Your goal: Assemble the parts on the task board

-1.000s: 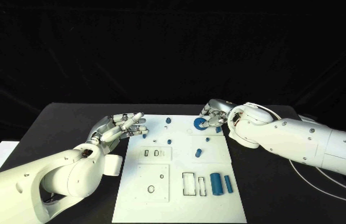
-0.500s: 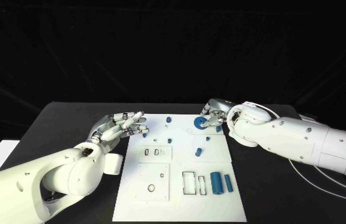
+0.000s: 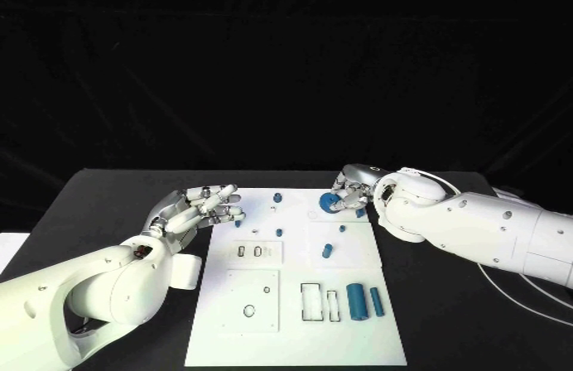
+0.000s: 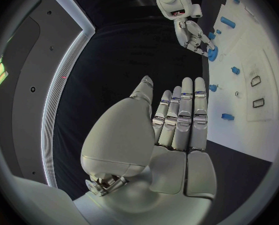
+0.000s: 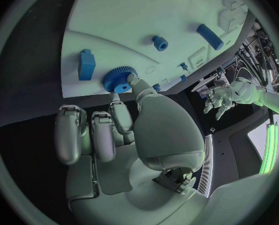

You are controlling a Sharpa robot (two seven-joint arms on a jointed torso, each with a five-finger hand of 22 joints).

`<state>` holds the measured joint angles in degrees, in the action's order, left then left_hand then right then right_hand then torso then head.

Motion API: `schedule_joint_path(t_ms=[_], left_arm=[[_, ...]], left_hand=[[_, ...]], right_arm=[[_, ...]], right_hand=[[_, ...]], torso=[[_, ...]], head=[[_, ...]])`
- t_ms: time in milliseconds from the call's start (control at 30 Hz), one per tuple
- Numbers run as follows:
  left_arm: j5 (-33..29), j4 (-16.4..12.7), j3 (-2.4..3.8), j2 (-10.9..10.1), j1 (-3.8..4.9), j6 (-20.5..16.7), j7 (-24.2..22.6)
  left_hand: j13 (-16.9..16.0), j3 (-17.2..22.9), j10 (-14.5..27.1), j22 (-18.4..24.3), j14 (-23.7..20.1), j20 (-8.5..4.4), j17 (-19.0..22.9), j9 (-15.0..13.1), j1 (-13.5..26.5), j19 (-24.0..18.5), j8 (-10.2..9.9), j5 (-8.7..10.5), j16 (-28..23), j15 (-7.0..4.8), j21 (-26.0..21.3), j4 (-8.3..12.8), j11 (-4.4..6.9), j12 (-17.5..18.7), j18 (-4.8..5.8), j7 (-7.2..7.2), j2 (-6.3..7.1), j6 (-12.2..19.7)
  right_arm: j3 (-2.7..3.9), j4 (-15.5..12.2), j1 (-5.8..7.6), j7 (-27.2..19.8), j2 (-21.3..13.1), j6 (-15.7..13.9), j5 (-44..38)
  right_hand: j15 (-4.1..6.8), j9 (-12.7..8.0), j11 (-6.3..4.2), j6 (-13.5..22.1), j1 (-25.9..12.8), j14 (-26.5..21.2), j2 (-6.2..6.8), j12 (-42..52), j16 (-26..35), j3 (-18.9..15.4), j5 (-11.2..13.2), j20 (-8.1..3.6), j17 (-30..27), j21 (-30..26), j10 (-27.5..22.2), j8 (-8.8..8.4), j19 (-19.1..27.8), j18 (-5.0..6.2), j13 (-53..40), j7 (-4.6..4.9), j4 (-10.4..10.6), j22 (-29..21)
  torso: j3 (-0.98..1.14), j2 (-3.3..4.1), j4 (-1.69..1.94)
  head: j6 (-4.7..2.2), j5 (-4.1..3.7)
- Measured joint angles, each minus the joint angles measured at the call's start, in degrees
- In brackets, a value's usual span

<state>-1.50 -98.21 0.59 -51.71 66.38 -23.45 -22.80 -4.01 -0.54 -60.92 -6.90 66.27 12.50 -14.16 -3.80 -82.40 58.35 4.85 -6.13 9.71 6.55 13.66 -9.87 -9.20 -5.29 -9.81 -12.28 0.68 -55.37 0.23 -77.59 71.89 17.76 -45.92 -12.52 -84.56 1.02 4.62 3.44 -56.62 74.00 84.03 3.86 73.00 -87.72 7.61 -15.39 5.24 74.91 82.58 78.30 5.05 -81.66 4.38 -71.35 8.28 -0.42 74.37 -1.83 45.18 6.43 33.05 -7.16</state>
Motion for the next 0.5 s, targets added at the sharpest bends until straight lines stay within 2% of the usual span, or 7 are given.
schedule_joint_path(t_ms=[67,300,333,367,500], left_arm=[[0.0,0.0,0.0,0.0,0.0,0.0,0.0],[0.0,0.0,0.0,0.0,0.0,0.01,0.0],[0.0,0.0,0.0,-0.01,0.0,0.01,0.0],[0.0,0.0,0.0,-0.02,0.0,0.01,0.0],[0.0,0.0,0.0,-0.05,0.0,0.01,0.0]], left_hand=[[0.0,0.0,0.0,0.0,0.0,0.0,0.0,0.0,0.0,0.0,0.0,0.0,0.0,0.0,0.0,0.0,0.0,0.0,0.0,0.0,0.0,0.0],[0.0,0.0,0.0,0.0,-0.21,0.0,0.01,0.0,0.0,0.0,0.0,0.0,0.0,-0.21,0.0,0.0,0.0,0.0,0.0,0.0,0.0,0.0],[0.0,0.0,0.0,0.0,-0.21,0.0,0.01,0.0,0.0,0.0,0.0,0.0,0.0,-0.21,0.0,0.0,0.0,0.0,0.0,0.0,0.0,0.0],[0.0,0.0,0.0,-0.01,-0.21,0.0,0.0,0.0,0.0,0.0,0.0,0.0,0.0,-0.21,0.0,0.0,0.0,0.0,0.0,0.0,0.0,0.0],[0.0,0.17,0.0,-0.01,-0.2,0.0,-0.07,0.0,-0.22,0.0,0.0,0.0,0.0,-0.21,0.0,0.17,0.0,0.0,0.0,0.0,-0.22,0.0]], right_arm=[[0.02,0.02,-0.01,0.0,0.03,0.0,-0.17],[0.07,0.03,-0.04,0.66,0.21,-0.12,-0.81],[0.07,0.03,-0.04,0.8,0.23,-0.19,-0.88],[0.07,0.02,-0.05,0.92,0.23,-0.26,-0.95],[0.05,-0.33,-0.17,1.36,0.2,-1.19,-1.16]], right_hand=[[0.0,-0.01,-0.19,-0.21,0.16,0.0,-0.16,0.05,0.0,0.15,0.19,0.0,0.0,0.0,0.19,0.27,0.0,0.0,-0.27,0.21,-0.15,0.14],[0.0,0.15,-0.31,-1.57,0.11,0.0,-0.49,0.71,0.01,0.48,0.42,0.0,-0.01,0.35,0.7,0.86,0.0,0.0,-1.15,-0.31,0.18,0.46],[0.0,0.17,-0.32,-1.94,0.04,0.0,-0.56,0.9,0.01,0.5,0.45,0.0,-0.01,0.38,0.71,0.87,0.0,-0.05,-1.24,-0.32,0.2,0.52],[0.0,0.18,-0.5,-2.28,0.04,0.0,-0.57,1.04,0.01,0.65,0.53,0.0,-0.01,0.39,0.9,1.0,0.0,-0.61,-1.4,-0.41,0.36,0.54],[0.0,0.25,-1.02,-3.47,0.08,0.0,-1.16,1.84,0.01,1.2,0.9,-0.31,-0.01,0.39,1.43,1.48,-0.31,-0.77,-2.29,-0.82,0.69,0.54]], torso=[[-0.01,0.0,0.0],[-0.05,0.0,0.07],[-0.05,0.0,0.08],[-0.05,-0.01,0.08],[-0.05,-0.02,0.1]], head=[[0.09,0.0],[0.3,0.02],[0.31,0.02],[0.31,0.05],[0.35,0.1]])
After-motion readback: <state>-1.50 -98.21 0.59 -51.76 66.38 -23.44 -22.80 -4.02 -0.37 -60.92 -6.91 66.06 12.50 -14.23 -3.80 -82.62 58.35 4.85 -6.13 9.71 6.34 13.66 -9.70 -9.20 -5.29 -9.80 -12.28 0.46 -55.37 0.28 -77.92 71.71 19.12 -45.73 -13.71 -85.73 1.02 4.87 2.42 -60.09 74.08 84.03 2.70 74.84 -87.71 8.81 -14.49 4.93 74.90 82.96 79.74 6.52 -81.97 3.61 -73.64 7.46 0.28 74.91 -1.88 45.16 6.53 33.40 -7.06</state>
